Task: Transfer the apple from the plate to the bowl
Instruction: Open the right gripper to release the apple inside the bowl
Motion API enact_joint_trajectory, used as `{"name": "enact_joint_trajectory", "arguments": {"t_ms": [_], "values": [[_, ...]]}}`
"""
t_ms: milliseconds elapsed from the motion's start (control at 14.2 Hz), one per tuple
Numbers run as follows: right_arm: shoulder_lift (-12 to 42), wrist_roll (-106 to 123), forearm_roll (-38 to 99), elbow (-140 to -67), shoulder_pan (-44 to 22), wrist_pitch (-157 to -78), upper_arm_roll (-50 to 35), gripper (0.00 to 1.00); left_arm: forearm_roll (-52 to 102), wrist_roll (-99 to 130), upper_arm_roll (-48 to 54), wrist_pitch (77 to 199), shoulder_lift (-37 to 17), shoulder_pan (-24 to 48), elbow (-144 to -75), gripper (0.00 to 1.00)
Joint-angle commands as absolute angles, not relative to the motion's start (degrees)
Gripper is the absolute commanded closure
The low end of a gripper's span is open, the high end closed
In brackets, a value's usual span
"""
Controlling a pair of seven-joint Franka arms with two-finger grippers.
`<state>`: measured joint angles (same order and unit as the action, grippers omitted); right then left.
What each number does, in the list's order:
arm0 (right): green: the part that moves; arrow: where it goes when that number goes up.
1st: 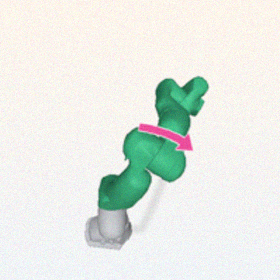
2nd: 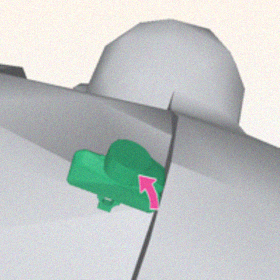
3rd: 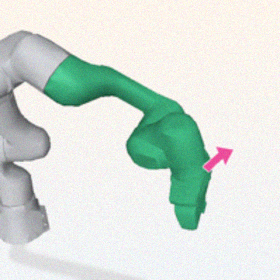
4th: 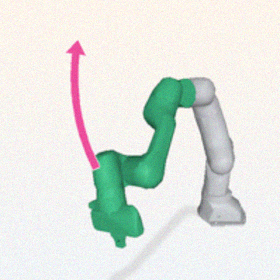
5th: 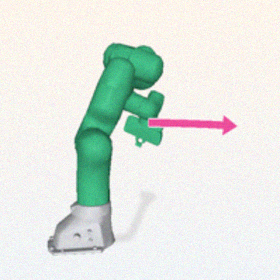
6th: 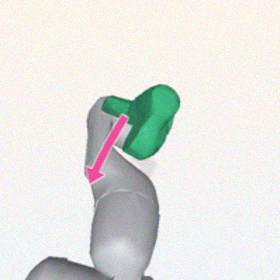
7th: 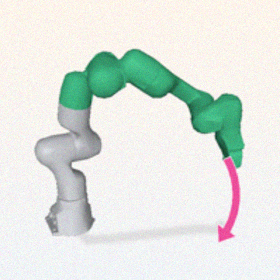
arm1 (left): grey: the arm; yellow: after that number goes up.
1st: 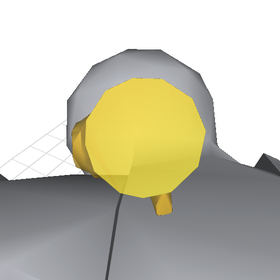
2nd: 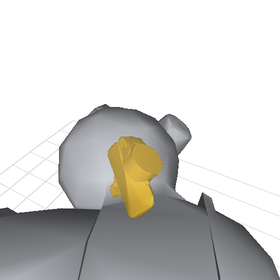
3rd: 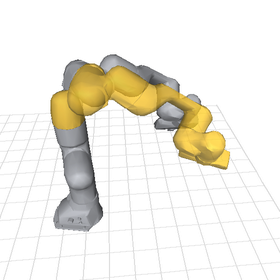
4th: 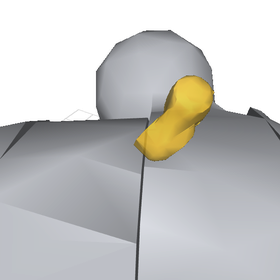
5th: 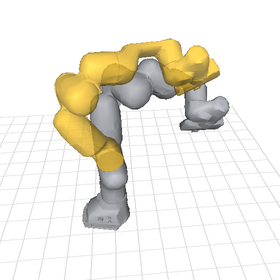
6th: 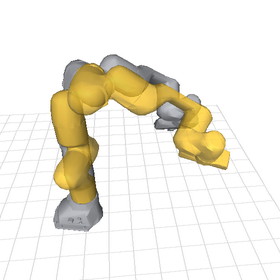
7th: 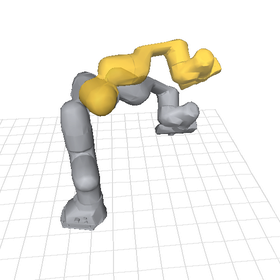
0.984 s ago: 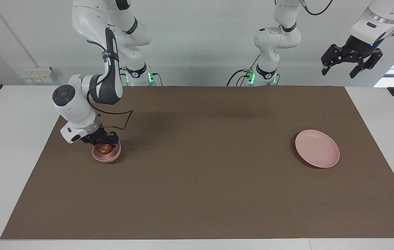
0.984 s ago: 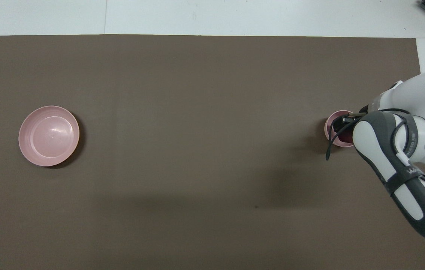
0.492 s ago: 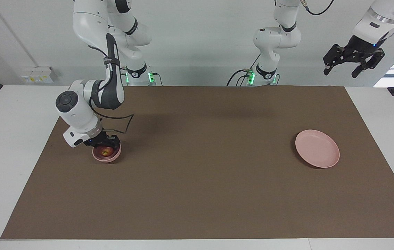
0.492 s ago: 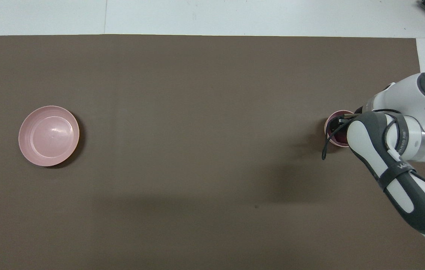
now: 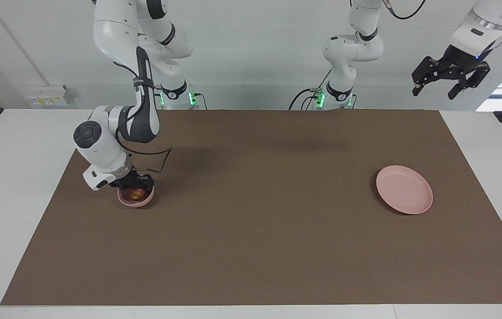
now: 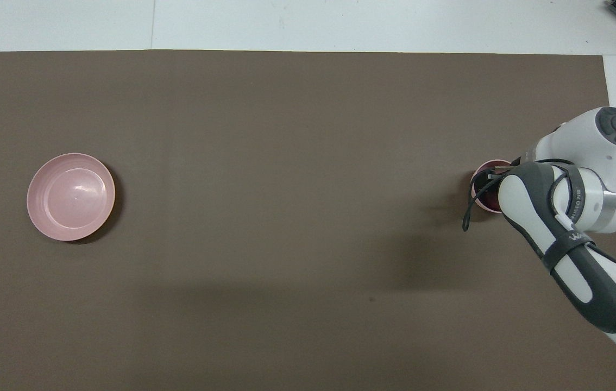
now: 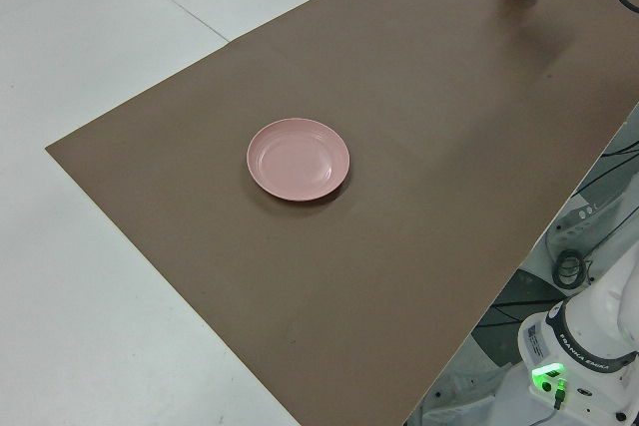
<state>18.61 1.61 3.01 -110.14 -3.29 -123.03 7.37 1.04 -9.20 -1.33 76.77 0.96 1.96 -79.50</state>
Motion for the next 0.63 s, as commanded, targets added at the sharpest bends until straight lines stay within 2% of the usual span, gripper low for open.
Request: {"name": "enact_joint_trajectory", "arguments": {"t_ms": [0,351,562], "values": [[19.07,0.26,2.81,-109.42,-3.08,-124.19,7.12,0.01,0.62,-9.58,-0.97,77.34,2.64,1.49,-81.47,0.0],[18.28,0.18,2.81,-108.46,-3.16,-122.96,7.12,0.0,0.62,-9.58,-0.97,77.34,2.64,1.49,-81.39,0.0],[15.22,0.18,2.64,-107.58,-3.25,-121.64,7.12,0.0,0.62,-9.58,-0.97,77.34,2.64,1.49,-81.39,0.0]]}}
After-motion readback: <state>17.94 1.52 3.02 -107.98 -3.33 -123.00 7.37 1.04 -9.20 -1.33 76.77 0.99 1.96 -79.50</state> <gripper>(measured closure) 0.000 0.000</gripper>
